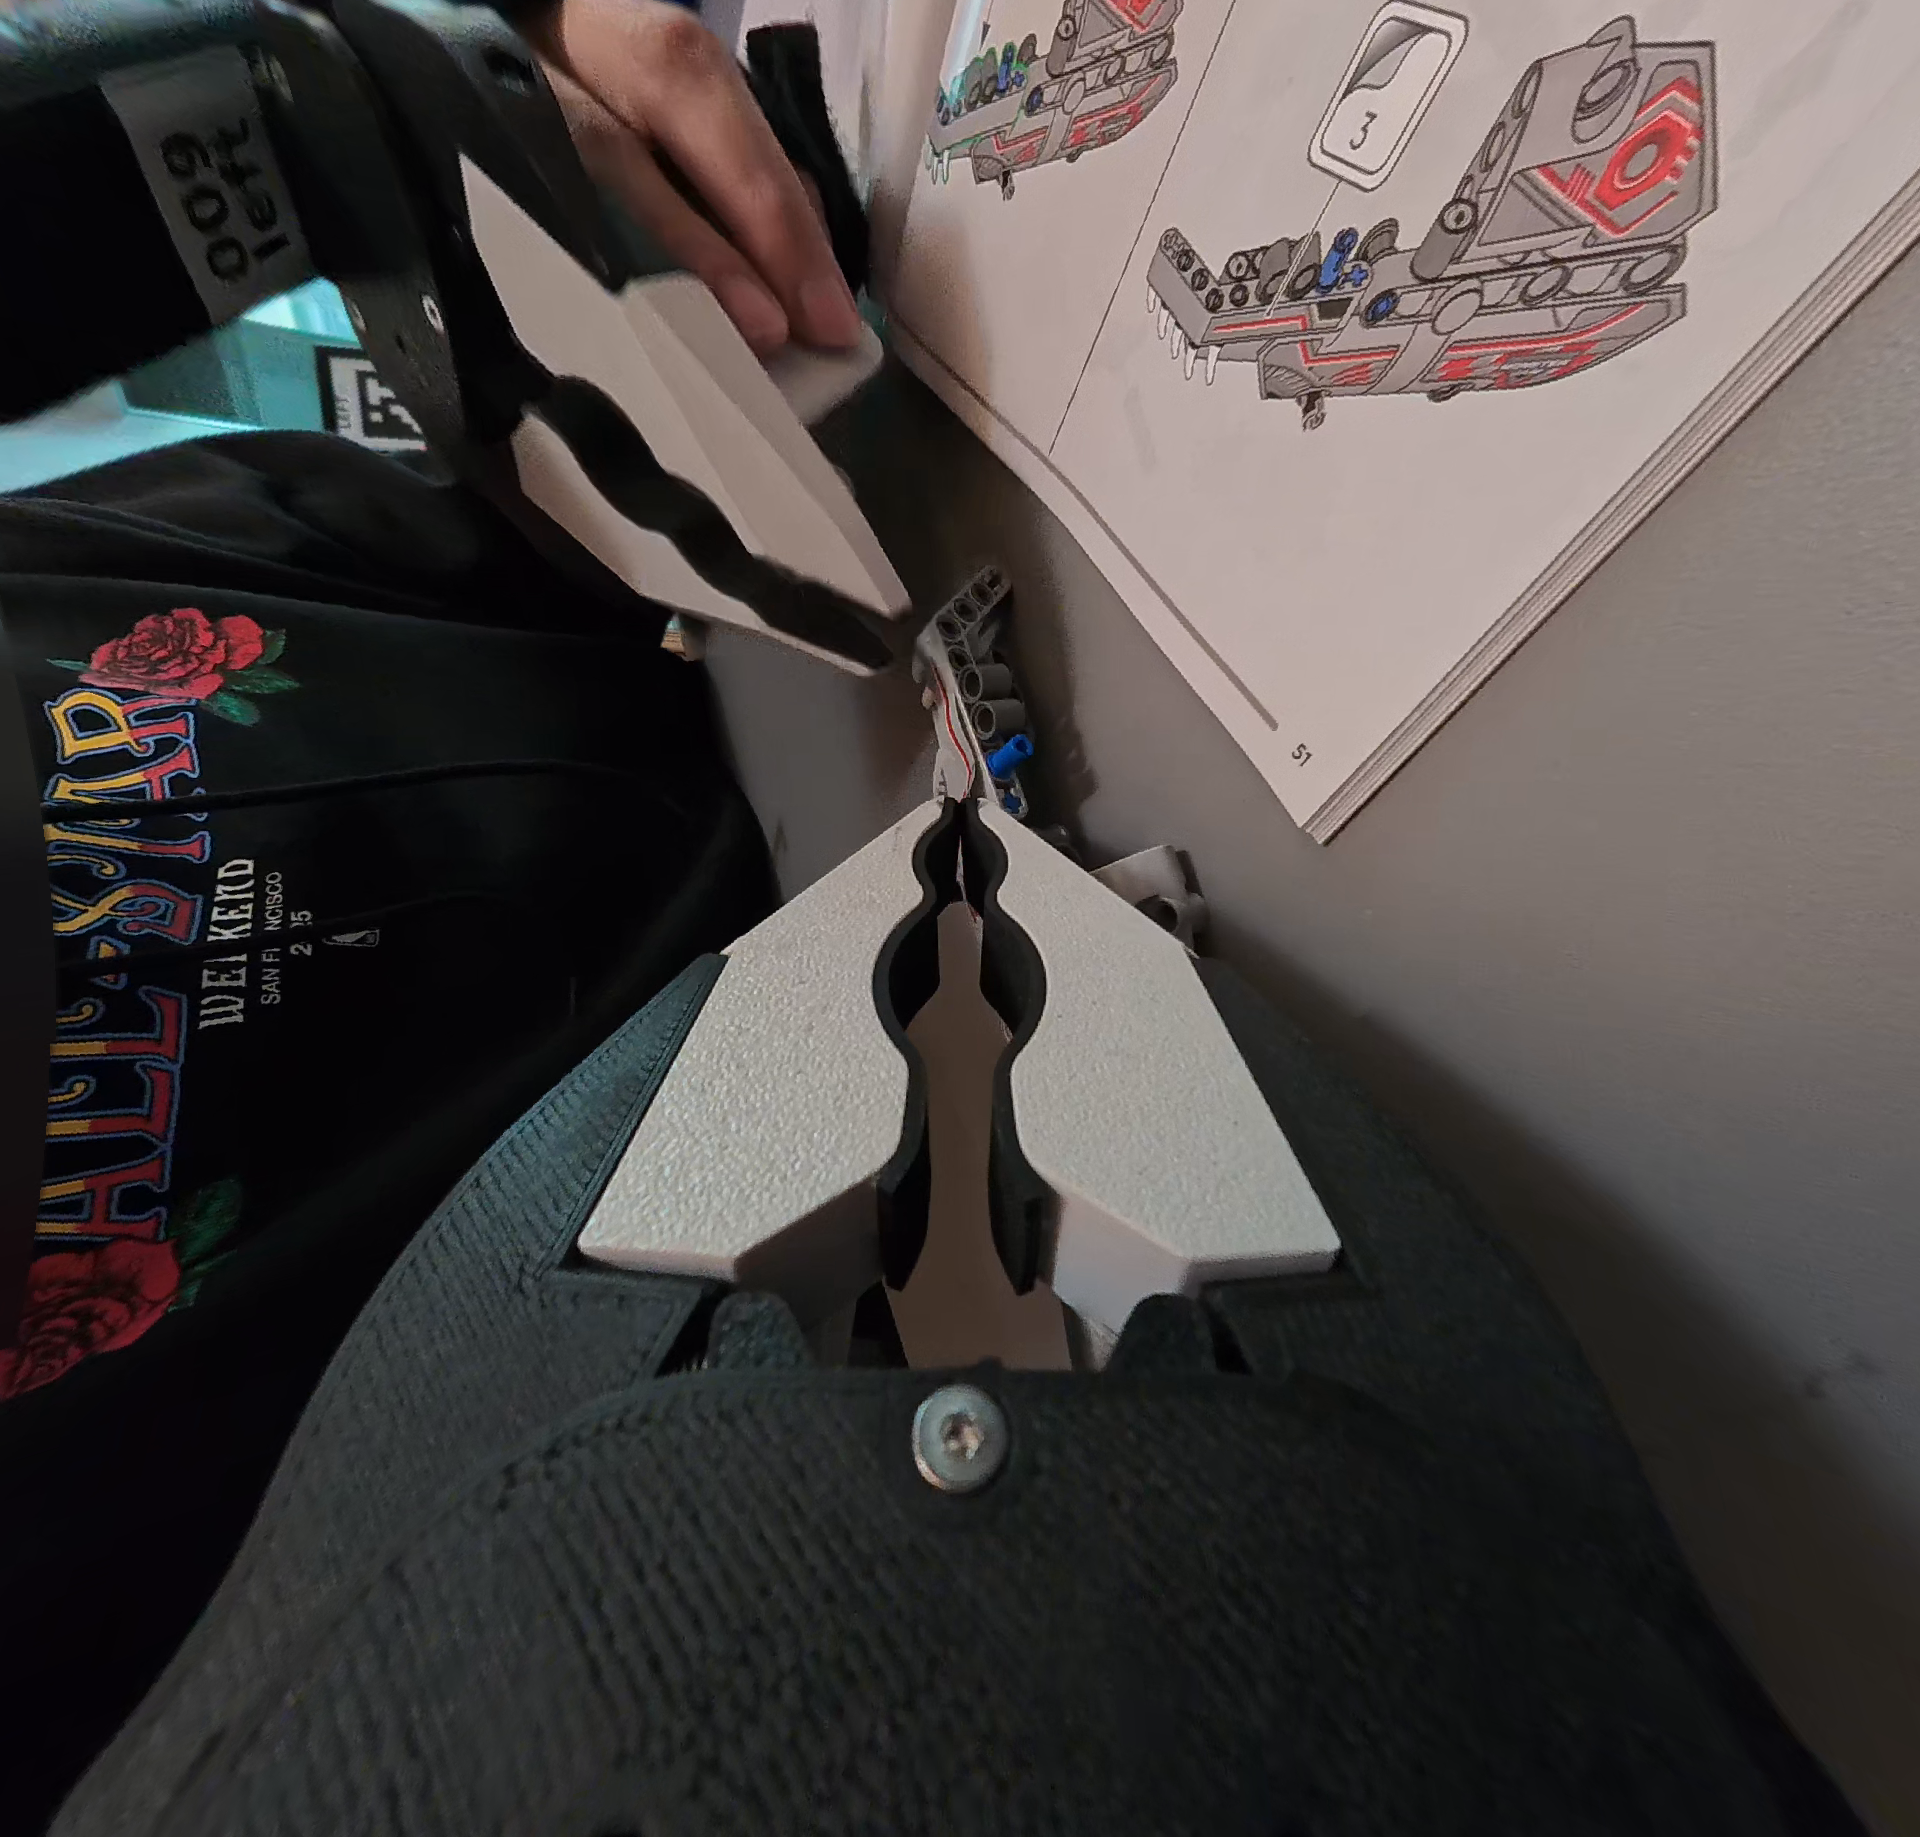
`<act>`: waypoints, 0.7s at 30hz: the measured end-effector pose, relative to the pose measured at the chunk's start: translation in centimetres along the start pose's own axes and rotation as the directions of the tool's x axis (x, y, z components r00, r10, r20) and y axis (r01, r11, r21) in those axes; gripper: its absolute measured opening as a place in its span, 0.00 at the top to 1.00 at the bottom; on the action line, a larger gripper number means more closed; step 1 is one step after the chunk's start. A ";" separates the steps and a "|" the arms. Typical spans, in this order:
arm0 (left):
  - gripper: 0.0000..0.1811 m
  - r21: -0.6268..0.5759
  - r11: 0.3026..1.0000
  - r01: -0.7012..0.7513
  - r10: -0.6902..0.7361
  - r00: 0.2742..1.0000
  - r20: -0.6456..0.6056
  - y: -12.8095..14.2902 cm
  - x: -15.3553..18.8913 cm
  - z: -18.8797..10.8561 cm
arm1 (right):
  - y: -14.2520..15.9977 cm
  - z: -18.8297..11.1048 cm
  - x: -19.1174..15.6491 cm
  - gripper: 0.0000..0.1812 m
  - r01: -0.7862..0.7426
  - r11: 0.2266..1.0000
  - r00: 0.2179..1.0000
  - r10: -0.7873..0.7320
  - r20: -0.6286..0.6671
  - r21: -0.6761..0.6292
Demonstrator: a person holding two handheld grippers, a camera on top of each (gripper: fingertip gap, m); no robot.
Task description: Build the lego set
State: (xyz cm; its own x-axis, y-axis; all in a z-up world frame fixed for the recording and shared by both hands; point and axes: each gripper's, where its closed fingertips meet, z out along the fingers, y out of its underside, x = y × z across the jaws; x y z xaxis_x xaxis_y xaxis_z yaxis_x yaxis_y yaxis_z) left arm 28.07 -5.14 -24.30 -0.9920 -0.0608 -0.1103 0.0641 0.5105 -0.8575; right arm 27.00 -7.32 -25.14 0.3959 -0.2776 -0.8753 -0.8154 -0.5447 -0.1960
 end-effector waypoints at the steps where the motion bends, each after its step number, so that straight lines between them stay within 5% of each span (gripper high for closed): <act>1: 0.94 0.008 1.000 0.014 -0.014 1.000 -0.007 -0.1 -0.2 -0.4 | 0.0 0.0 0.0 1.00 -0.001 1.000 1.000 0.001 0.004 0.000; 4: 0.87 -0.048 0.999 0.005 -0.007 0.998 -0.057 0.9 0.2 -1.0 | -0.1 -0.1 -0.2 1.00 -0.005 1.000 1.000 0.005 0.016 0.007; 21: 0.90 -0.064 0.994 0.085 -0.087 0.996 -0.027 0.9 0.5 0.8 | -0.7 -0.4 -1.1 1.00 -0.032 0.998 0.995 0.027 0.092 0.058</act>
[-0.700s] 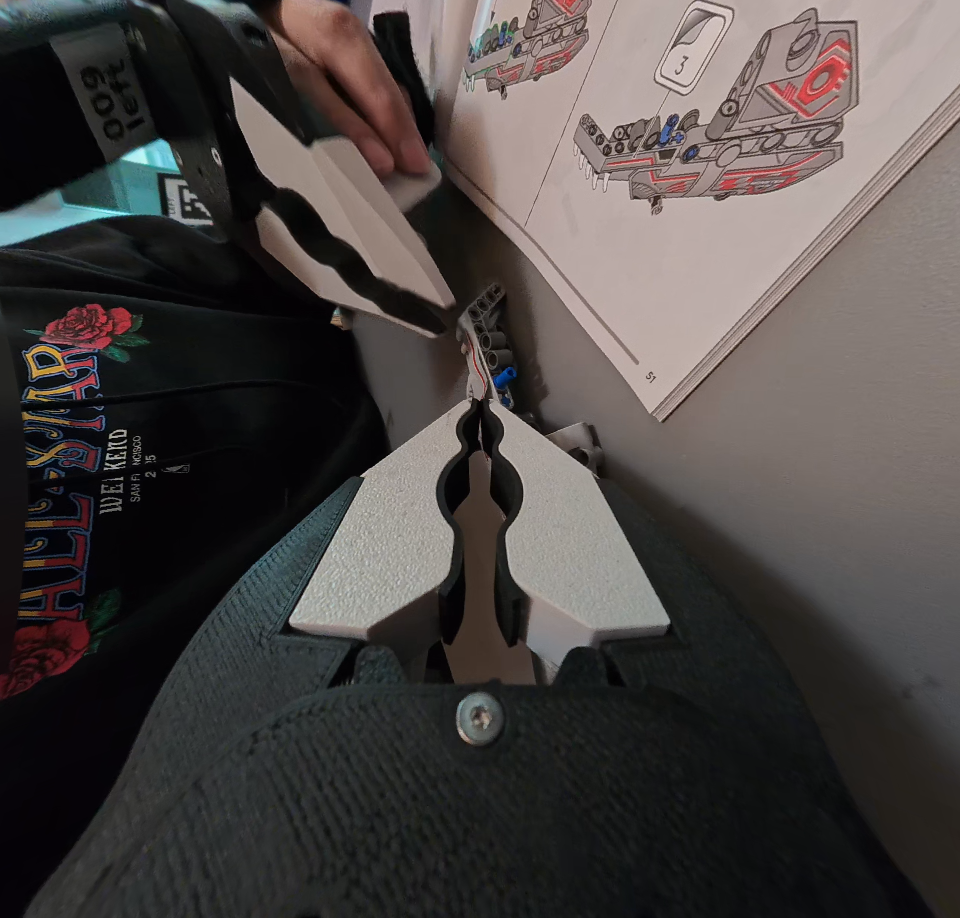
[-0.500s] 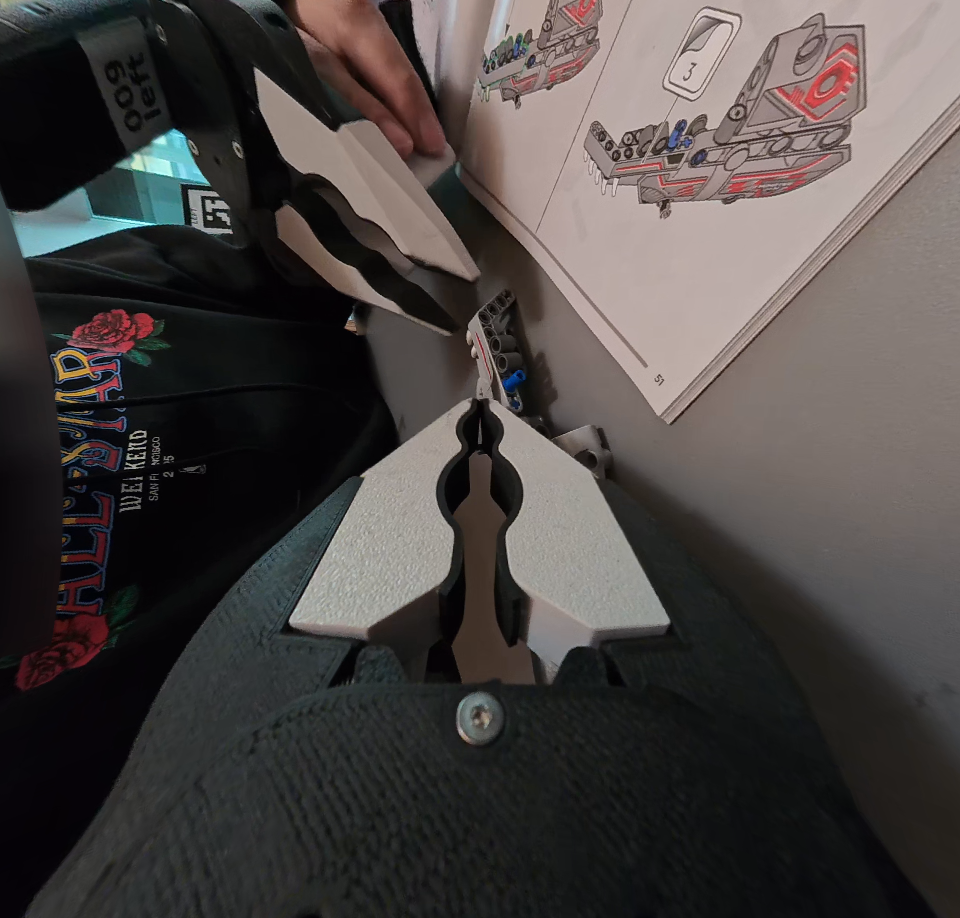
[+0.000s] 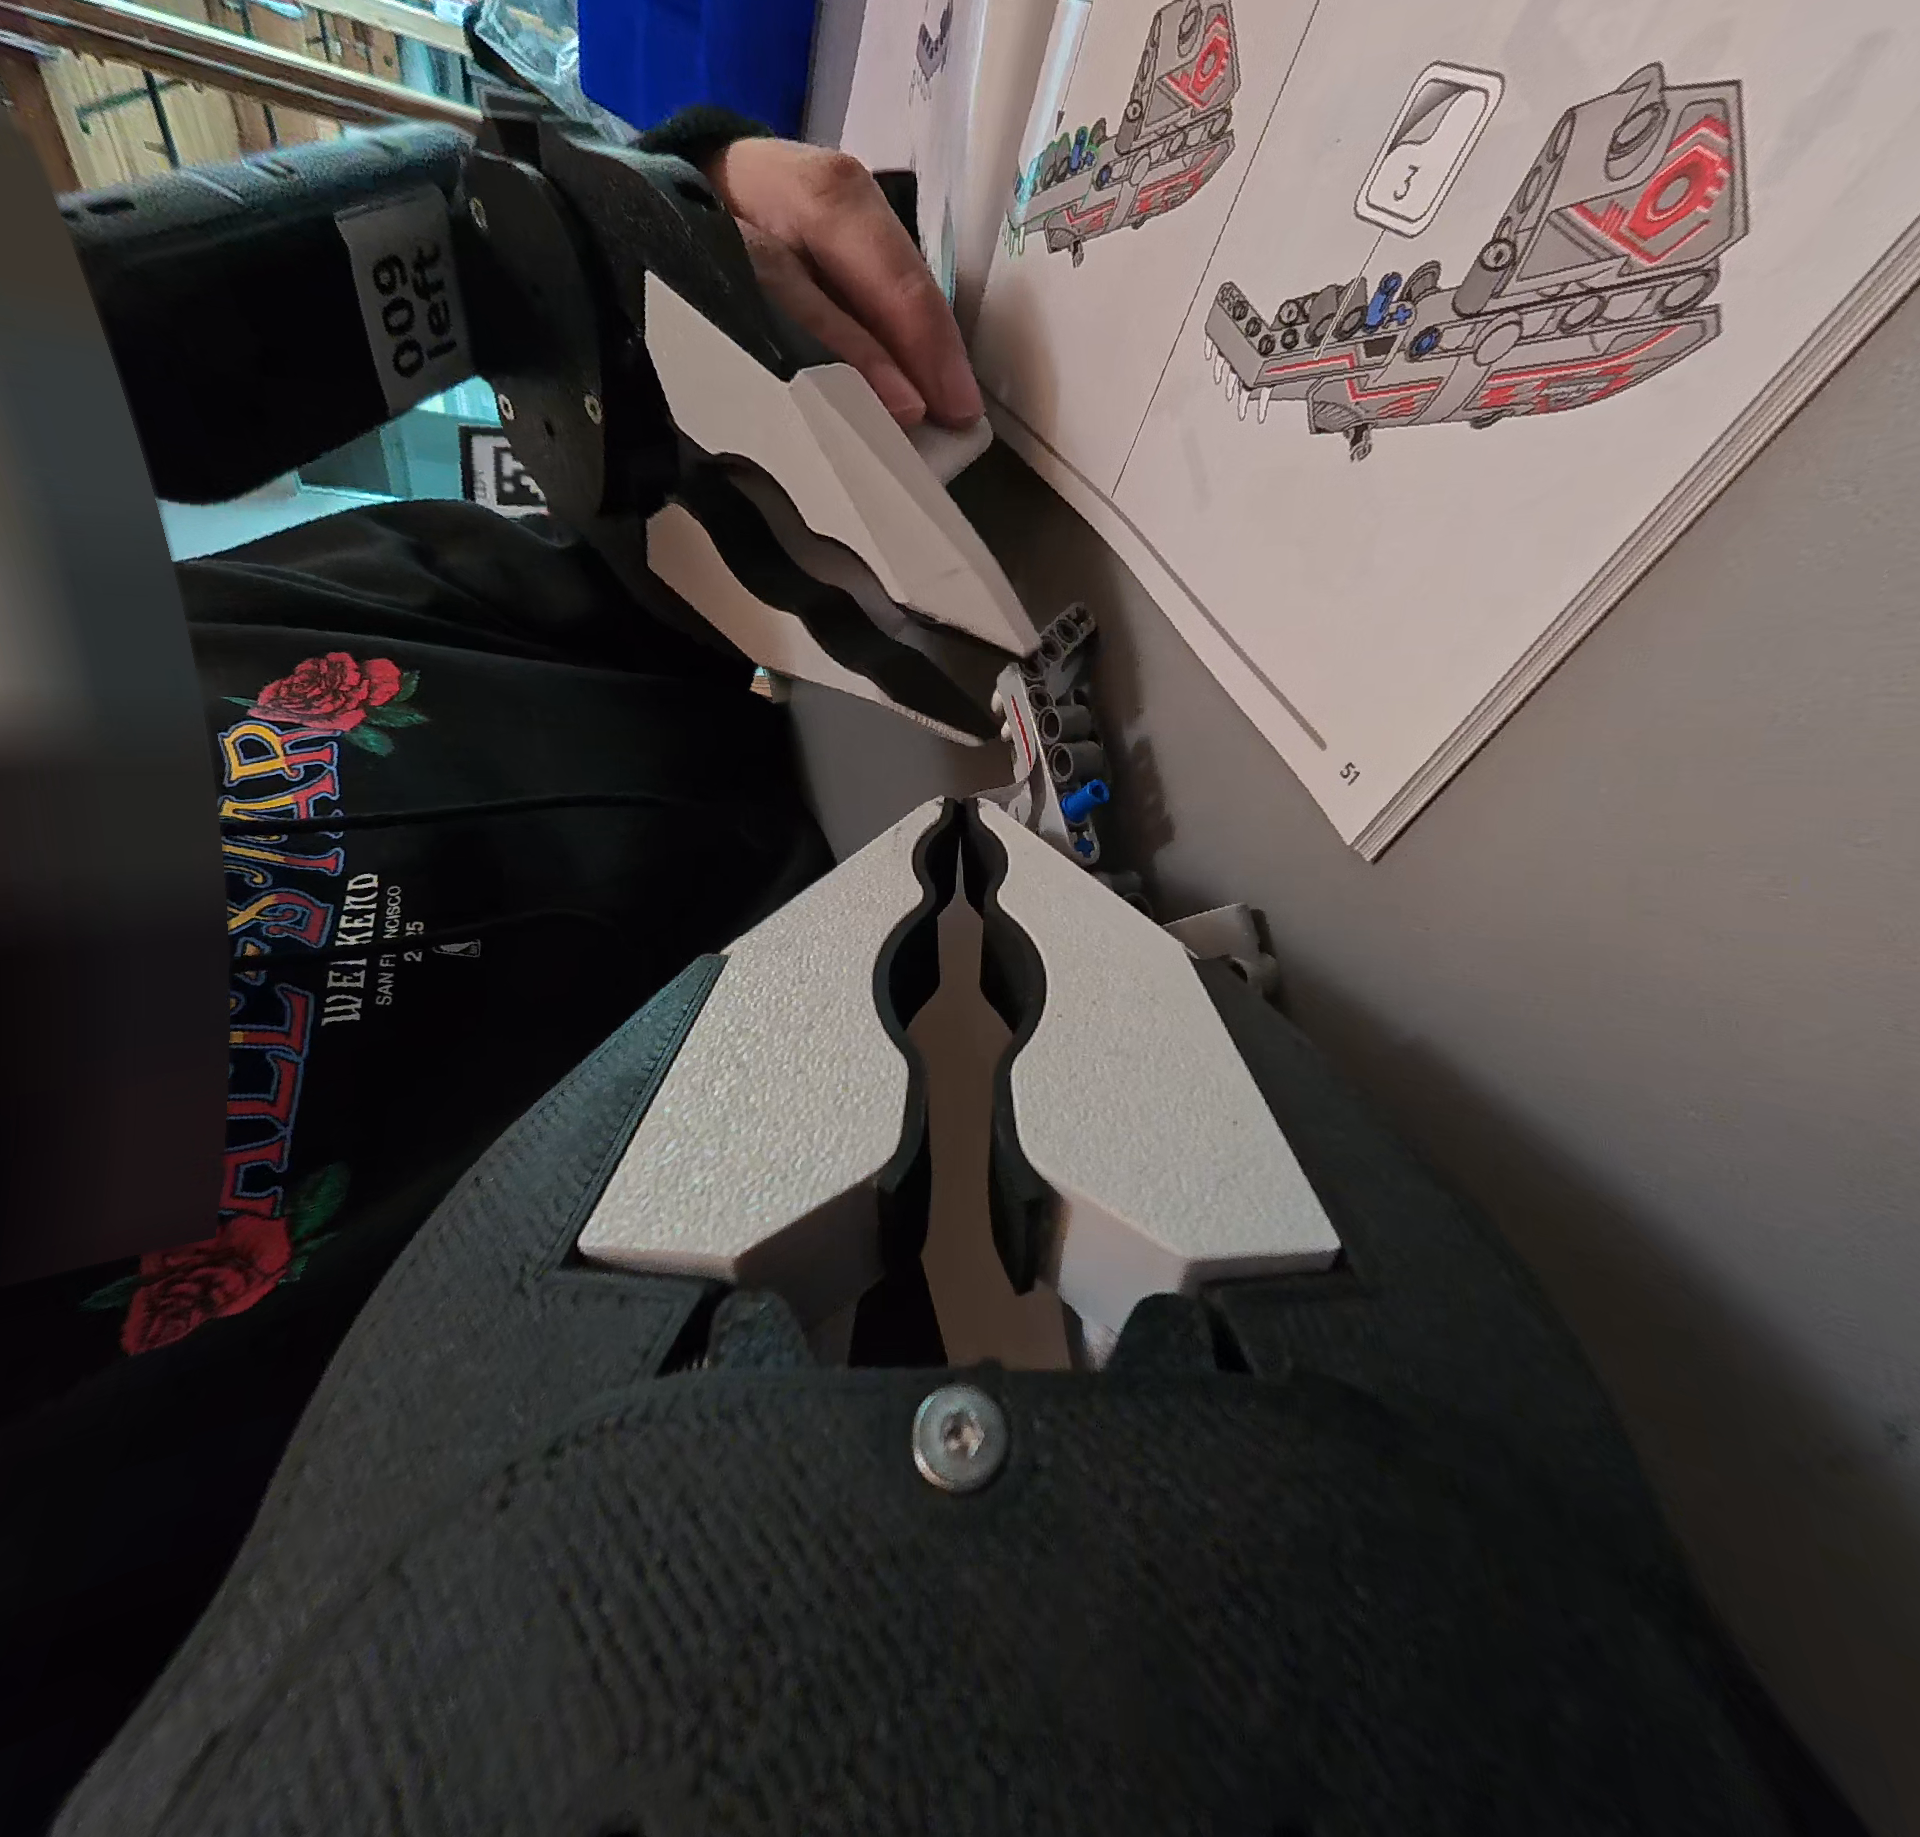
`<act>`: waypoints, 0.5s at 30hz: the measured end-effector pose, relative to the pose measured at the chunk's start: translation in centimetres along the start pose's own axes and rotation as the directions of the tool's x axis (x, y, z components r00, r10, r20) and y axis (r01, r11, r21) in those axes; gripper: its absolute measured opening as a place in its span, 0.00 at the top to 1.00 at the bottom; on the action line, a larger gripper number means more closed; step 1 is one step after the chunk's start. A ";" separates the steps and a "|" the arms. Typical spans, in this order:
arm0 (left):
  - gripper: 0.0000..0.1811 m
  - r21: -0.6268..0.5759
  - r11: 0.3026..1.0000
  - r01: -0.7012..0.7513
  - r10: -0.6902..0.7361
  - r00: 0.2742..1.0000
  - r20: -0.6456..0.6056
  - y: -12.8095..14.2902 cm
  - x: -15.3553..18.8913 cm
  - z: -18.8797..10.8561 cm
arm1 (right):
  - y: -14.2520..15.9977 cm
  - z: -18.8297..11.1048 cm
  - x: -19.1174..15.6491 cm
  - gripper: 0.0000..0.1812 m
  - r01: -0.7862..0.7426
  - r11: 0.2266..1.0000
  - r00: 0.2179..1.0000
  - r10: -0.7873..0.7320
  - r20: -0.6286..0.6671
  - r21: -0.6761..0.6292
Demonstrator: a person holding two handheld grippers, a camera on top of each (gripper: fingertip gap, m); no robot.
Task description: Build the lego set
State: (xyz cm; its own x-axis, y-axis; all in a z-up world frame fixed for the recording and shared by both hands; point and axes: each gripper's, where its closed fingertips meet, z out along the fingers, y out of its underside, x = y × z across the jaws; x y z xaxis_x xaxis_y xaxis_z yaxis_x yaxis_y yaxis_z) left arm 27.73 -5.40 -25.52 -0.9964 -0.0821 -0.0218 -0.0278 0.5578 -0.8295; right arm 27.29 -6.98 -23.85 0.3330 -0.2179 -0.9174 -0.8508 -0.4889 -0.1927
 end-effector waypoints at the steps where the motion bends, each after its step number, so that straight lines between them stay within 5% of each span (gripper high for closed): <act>1: 0.90 -0.001 1.000 0.004 -0.004 1.000 0.008 0.0 -0.1 0.1 | -0.1 0.0 -0.1 1.00 -0.003 1.000 1.000 0.003 0.009 0.010; 15: 0.96 -0.009 0.996 0.087 -0.087 0.995 0.042 -0.1 -0.5 0.5 | -1.1 -0.4 -1.1 1.00 -0.024 0.997 0.995 0.016 0.097 0.080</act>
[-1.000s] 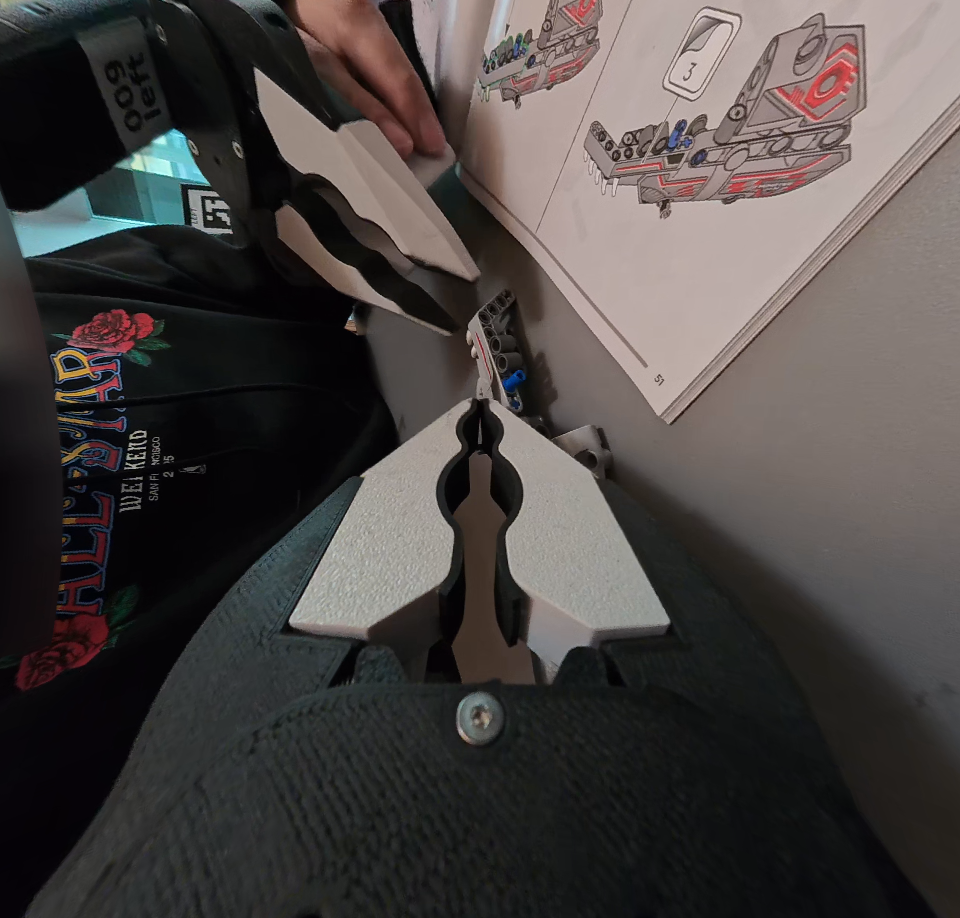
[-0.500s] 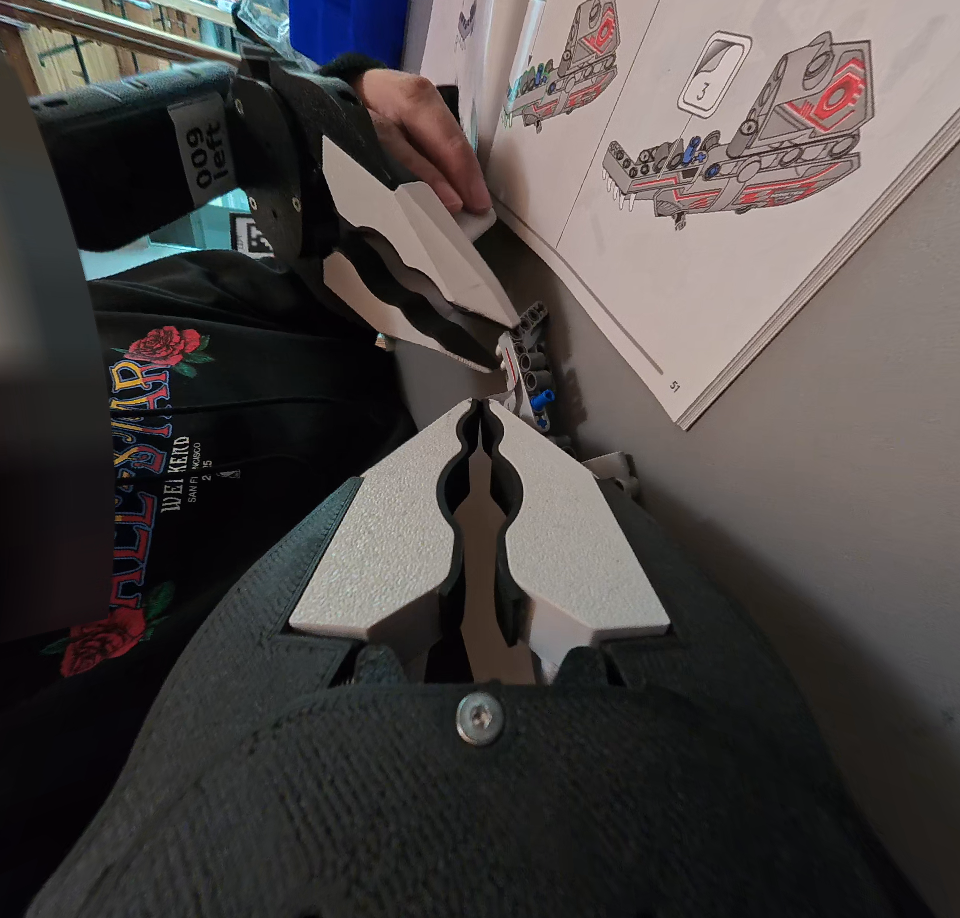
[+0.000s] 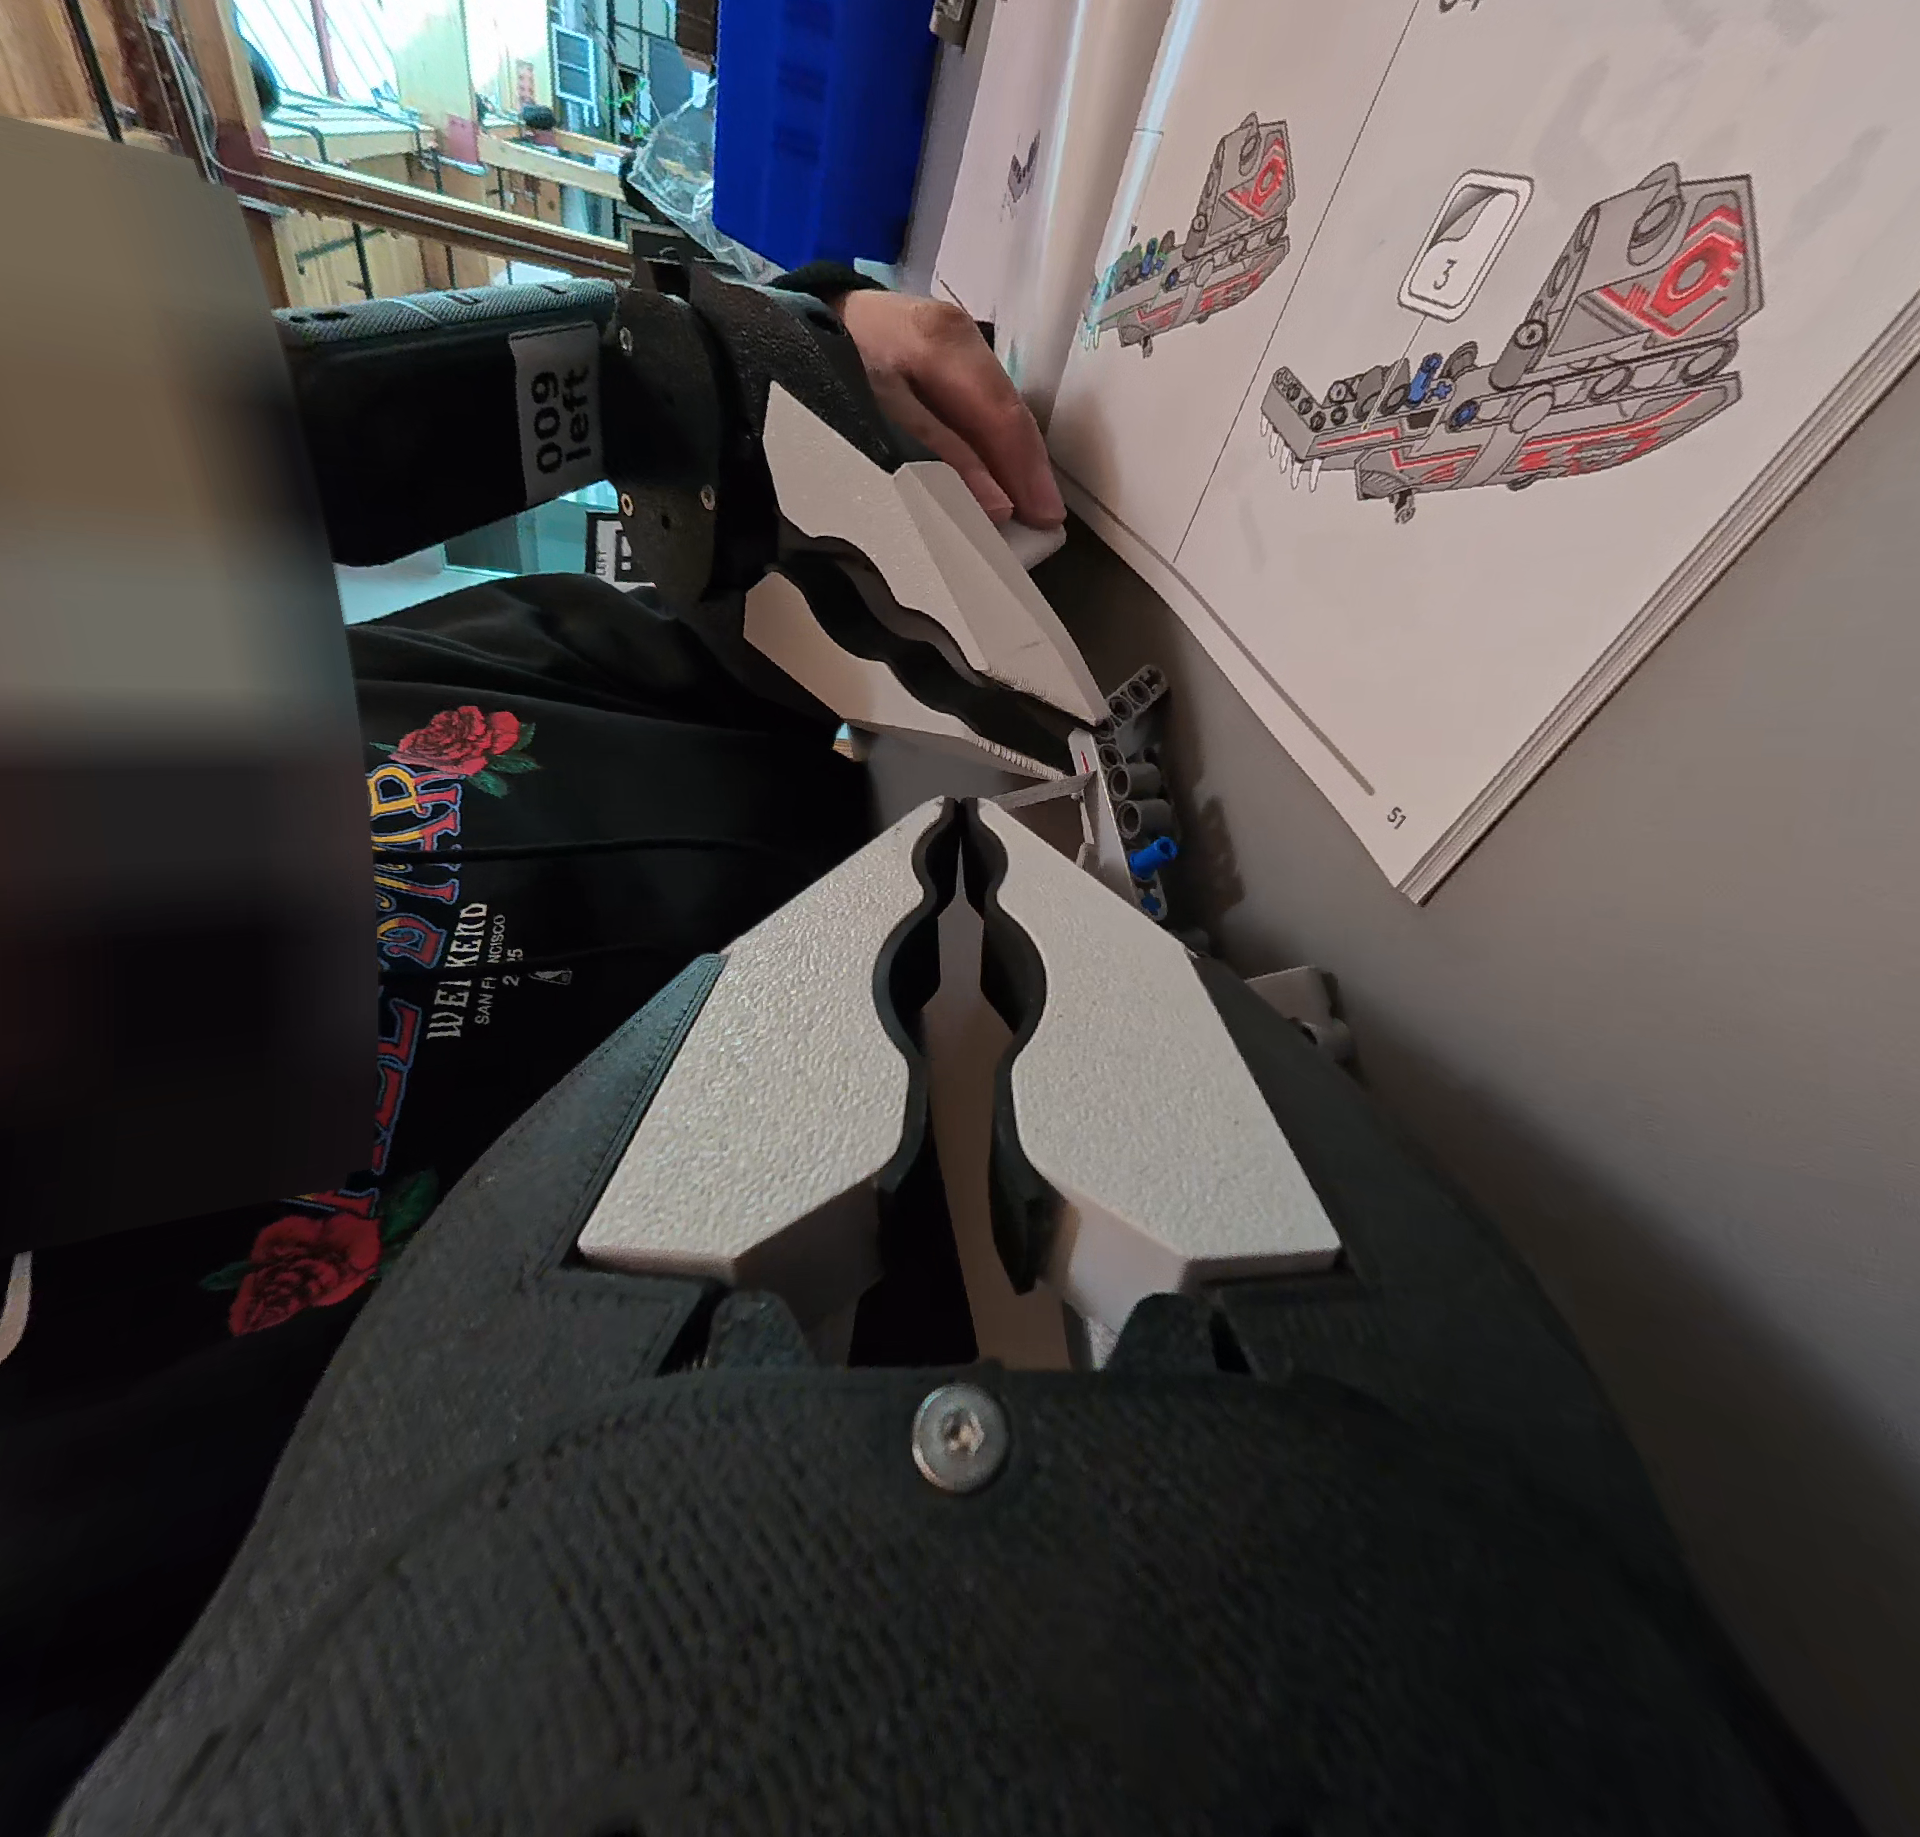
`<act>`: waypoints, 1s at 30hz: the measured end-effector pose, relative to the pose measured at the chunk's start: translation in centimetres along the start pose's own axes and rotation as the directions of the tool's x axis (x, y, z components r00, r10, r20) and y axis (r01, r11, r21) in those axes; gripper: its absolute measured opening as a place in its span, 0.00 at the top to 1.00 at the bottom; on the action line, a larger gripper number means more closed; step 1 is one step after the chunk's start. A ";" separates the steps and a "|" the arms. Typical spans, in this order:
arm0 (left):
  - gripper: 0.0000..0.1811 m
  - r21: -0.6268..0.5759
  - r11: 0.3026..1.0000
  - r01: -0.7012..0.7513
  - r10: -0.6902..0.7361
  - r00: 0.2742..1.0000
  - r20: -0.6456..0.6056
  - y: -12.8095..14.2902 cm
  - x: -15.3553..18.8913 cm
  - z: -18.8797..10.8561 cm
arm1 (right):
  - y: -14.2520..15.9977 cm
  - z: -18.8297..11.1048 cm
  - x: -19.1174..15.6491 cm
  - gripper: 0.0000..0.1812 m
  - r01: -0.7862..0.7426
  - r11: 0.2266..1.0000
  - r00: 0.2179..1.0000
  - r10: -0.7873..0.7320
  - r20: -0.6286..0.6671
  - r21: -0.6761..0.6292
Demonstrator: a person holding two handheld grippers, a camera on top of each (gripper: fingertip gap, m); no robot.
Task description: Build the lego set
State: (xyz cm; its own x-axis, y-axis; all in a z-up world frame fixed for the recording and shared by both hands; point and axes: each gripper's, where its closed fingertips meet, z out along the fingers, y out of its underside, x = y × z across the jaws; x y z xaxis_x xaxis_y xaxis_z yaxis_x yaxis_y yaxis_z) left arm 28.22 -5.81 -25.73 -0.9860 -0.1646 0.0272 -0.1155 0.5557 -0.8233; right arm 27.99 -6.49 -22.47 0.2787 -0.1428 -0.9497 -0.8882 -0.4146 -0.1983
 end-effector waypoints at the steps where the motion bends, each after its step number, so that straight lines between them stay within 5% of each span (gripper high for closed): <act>1: 0.96 -0.003 1.000 -0.004 0.004 1.000 0.004 0.0 0.0 0.0 | -0.1 0.0 0.0 1.00 -0.003 1.000 1.000 0.003 0.002 0.004; 16: 0.96 -0.005 1.000 -0.022 0.022 1.000 0.011 0.0 0.0 0.0 | -0.8 -0.2 -0.7 1.00 -0.005 0.998 0.999 0.003 0.046 0.062; 30: 0.96 0.000 1.000 -0.026 0.026 1.000 0.002 0.1 0.1 -0.1 | -0.5 -0.9 1.7 1.00 -0.012 0.996 0.993 0.023 -0.118 0.091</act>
